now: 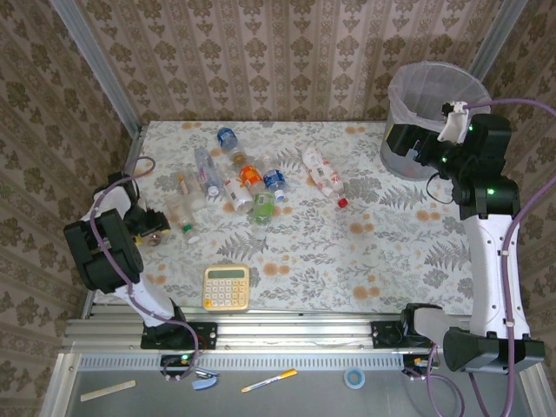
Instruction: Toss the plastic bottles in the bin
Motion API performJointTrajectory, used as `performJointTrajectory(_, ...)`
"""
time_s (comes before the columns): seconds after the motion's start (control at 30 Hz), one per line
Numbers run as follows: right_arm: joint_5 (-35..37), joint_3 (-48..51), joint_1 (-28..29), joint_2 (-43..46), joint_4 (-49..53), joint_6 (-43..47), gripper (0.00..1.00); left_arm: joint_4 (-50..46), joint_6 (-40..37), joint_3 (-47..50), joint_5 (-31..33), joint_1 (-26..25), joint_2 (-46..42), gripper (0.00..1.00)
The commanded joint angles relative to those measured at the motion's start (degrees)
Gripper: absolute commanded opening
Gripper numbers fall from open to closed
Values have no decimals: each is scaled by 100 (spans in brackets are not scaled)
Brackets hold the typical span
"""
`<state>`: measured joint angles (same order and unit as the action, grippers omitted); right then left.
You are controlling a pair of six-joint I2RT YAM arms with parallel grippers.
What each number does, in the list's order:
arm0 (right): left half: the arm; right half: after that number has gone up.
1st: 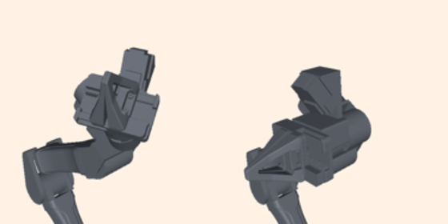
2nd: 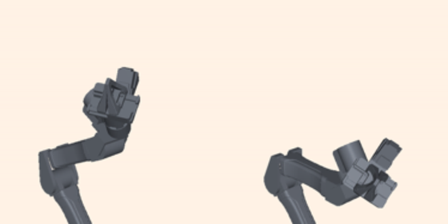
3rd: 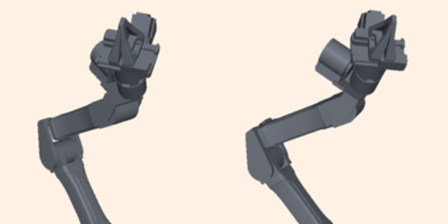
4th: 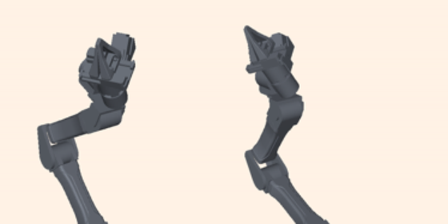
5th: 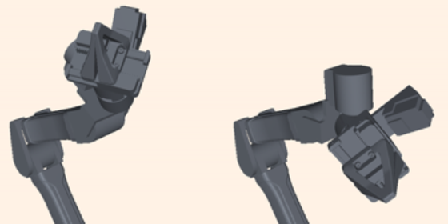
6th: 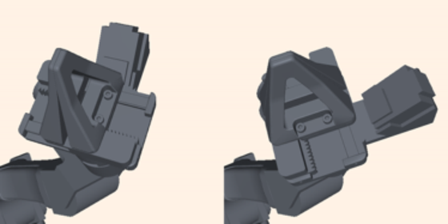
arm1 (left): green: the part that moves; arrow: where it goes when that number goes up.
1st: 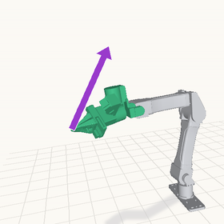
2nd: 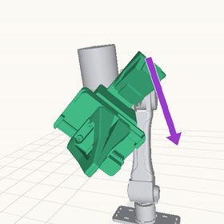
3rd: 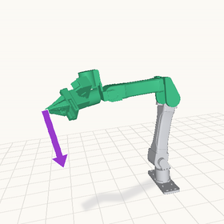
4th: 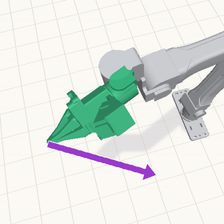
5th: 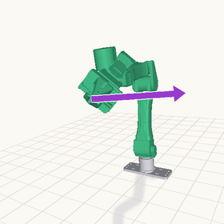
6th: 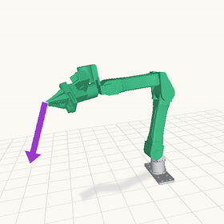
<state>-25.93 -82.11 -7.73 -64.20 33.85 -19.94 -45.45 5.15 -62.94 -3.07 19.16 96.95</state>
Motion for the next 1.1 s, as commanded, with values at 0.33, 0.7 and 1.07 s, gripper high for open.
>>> performJointTrajectory(0.33, -200, 98, 17, 92, -113, -267, 100, 642, -74, 408, -973, -574, -2597, 61)
performJointTrajectory(0.7, -835, 377, 61, 39, -530, -799, 100, 2112, -18, 658, -1428, -3128, -4691, 61)
performJointTrajectory(1.07, -1564, 676, 677, -13, -1367, -1451, 100, 3246, -118, 58, -1099, -6056, -3545, 59)
